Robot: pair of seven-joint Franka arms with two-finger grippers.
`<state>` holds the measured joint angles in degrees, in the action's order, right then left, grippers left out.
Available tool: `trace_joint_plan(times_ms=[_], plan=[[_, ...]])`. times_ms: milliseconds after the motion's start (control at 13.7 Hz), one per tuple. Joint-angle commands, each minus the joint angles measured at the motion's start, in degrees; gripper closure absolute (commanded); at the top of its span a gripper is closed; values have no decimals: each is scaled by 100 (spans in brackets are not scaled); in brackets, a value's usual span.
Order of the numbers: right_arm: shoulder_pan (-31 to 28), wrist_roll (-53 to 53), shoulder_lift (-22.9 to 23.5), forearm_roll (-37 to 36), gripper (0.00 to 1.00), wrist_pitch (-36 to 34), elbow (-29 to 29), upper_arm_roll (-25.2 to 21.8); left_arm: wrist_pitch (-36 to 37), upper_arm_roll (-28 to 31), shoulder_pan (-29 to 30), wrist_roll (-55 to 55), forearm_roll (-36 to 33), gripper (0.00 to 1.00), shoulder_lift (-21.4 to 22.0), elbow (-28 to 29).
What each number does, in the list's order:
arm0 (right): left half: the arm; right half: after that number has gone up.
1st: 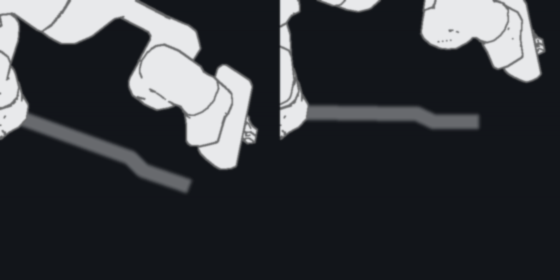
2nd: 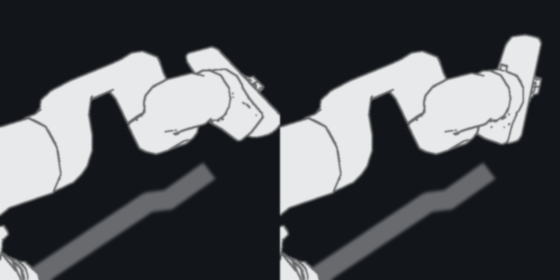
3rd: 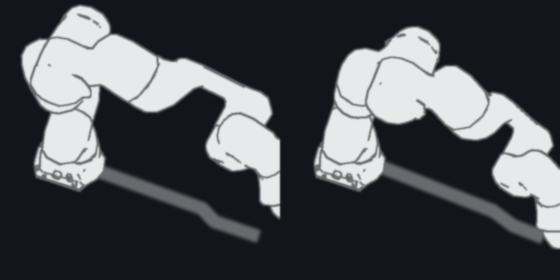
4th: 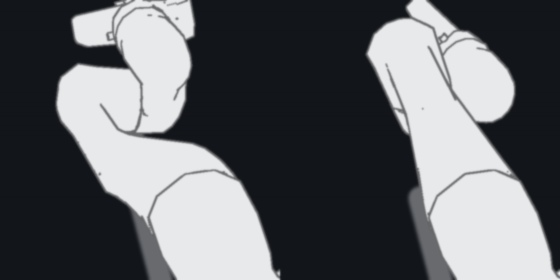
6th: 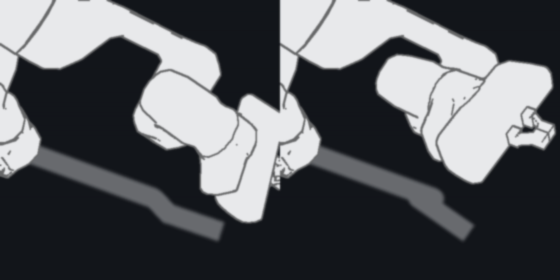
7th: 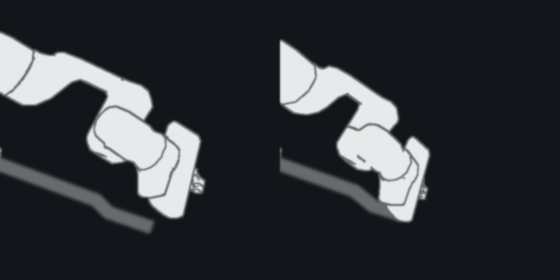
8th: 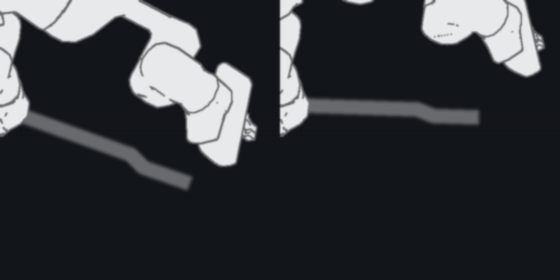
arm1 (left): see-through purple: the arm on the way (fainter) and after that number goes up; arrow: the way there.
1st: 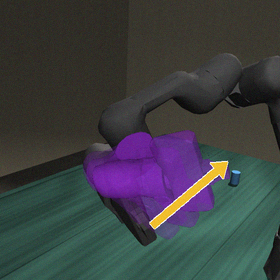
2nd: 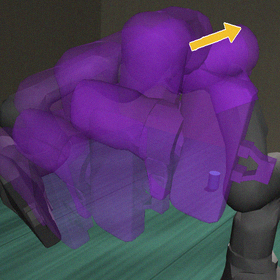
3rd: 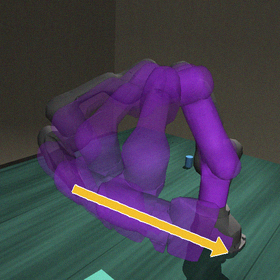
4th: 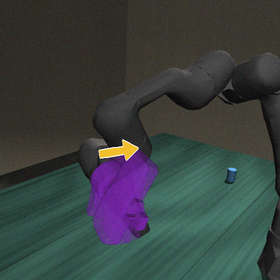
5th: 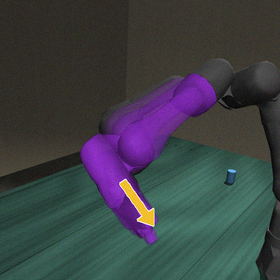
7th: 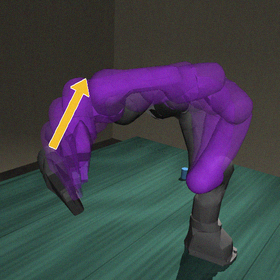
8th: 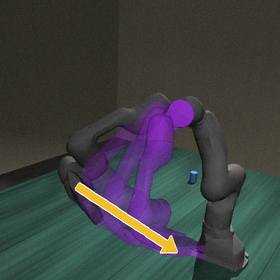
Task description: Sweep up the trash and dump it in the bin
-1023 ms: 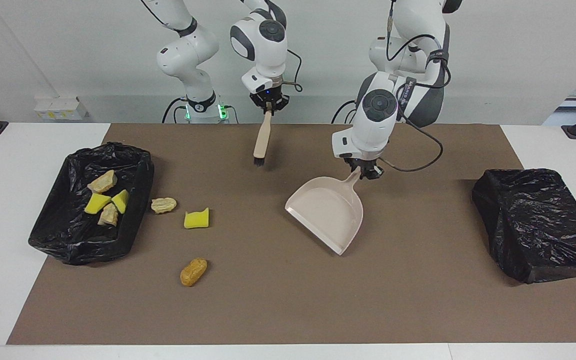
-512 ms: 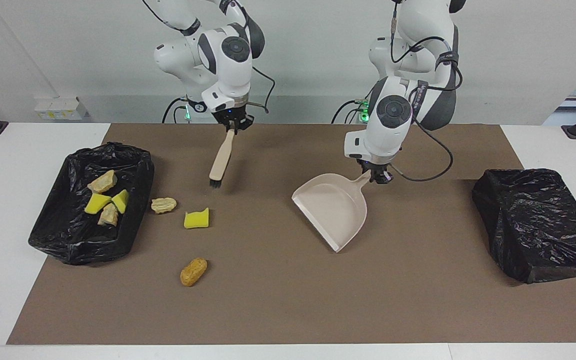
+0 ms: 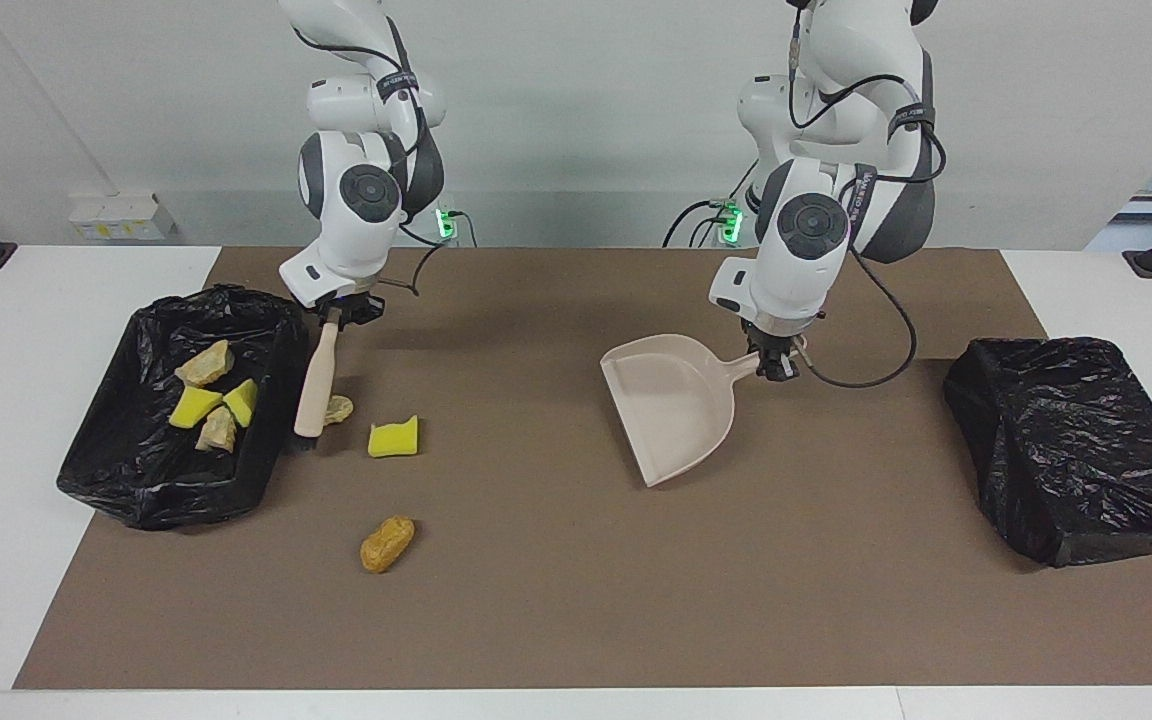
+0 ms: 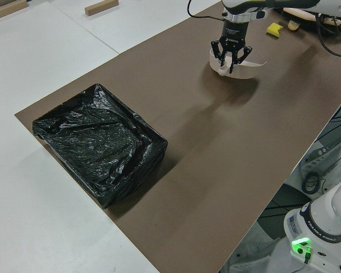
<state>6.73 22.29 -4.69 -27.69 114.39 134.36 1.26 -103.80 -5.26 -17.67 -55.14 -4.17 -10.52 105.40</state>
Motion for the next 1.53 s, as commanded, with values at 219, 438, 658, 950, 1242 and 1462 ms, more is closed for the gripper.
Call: trace_joint_plan(times_ms=[219, 438, 658, 950, 1242, 1462], plan=[[-23, 444, 442, 33, 100, 637, 29, 138, -167, -72, 18, -243, -260, 100, 419, 586], [477, 373, 591, 895, 100, 507, -303, 147, -403, -72, -26, -260, -278, 100, 656, 1024], [873, 373, 697, 1825, 100, 7, -918, 147, -606, -72, -105, -252, -278, 100, 850, 1387], [900, -144, 592, 1550, 100, -1418, -1729, 103, -650, -81, -192, -226, -278, 100, 894, 1439], [84, -515, 443, 344, 100, -1105, -1283, 85, -895, -81, -158, -129, -278, 100, 851, 1439], [-84, -34, 249, -445, 100, -472, -404, 85, -888, -81, -131, 20, -278, 100, 842, 1405]])
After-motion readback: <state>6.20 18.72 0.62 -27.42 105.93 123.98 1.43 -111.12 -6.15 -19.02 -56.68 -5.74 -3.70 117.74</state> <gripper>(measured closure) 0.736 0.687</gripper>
